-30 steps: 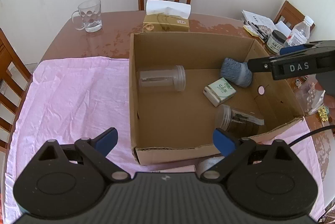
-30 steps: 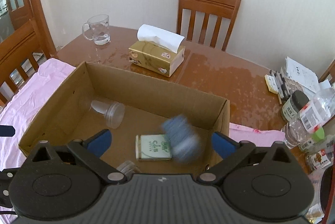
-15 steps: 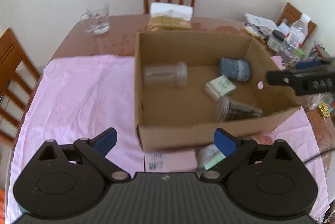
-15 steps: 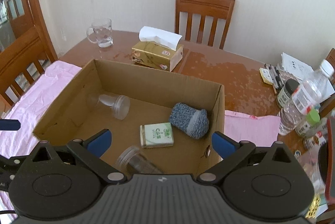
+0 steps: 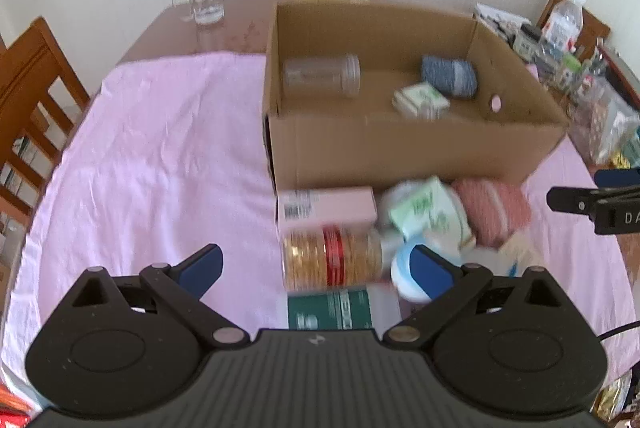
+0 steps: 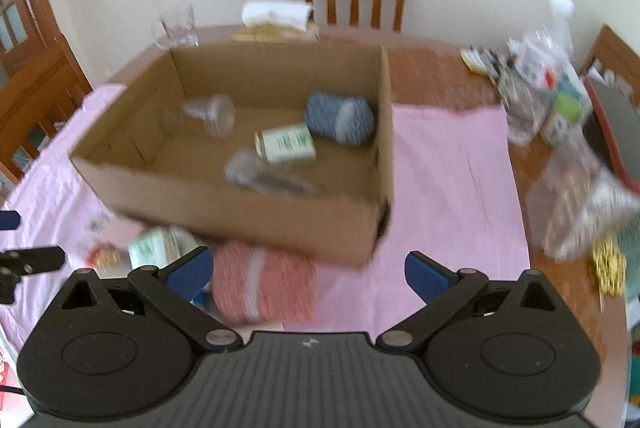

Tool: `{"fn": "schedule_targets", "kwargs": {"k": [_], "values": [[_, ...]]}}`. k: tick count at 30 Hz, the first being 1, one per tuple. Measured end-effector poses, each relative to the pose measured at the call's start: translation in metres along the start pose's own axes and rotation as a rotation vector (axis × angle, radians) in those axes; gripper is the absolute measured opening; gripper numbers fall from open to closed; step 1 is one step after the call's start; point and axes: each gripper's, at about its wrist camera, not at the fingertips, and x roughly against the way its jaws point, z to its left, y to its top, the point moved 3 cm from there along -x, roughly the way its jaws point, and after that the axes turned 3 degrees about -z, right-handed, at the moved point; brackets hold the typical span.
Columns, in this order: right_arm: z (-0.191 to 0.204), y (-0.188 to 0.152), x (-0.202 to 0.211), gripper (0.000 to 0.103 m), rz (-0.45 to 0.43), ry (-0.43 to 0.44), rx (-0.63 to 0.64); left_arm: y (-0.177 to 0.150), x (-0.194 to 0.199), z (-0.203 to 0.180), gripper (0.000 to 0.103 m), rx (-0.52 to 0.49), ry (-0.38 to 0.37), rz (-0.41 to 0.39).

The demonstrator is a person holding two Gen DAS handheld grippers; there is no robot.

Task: Organize objects
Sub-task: 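Reach left tool to the green MEDICAL swab bottle while right tool reaches the beige paper box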

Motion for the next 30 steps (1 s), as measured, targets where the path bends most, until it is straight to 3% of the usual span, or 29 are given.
{"fn": "schedule_targets", "kwargs": {"k": [9,16,30], "values": [[-0.01,-0.053,-0.006,0.103,0.11,0.011,-0.045,-0.03,-0.01,-0.009,0.099,-0.005,-0.005,0.065],[0.0,-0.081,-0.016,0.103,0.178,0.006,-0.002,-0.036,-0.024,-0.009,0.1,0.019,0.018,0.087],[-0.001,-0.092,-0.038,0.103,0.202,-0.06,0.046,-0.046,-0.04,-0.002,0.1,0.013,0.015,0.14]]}}
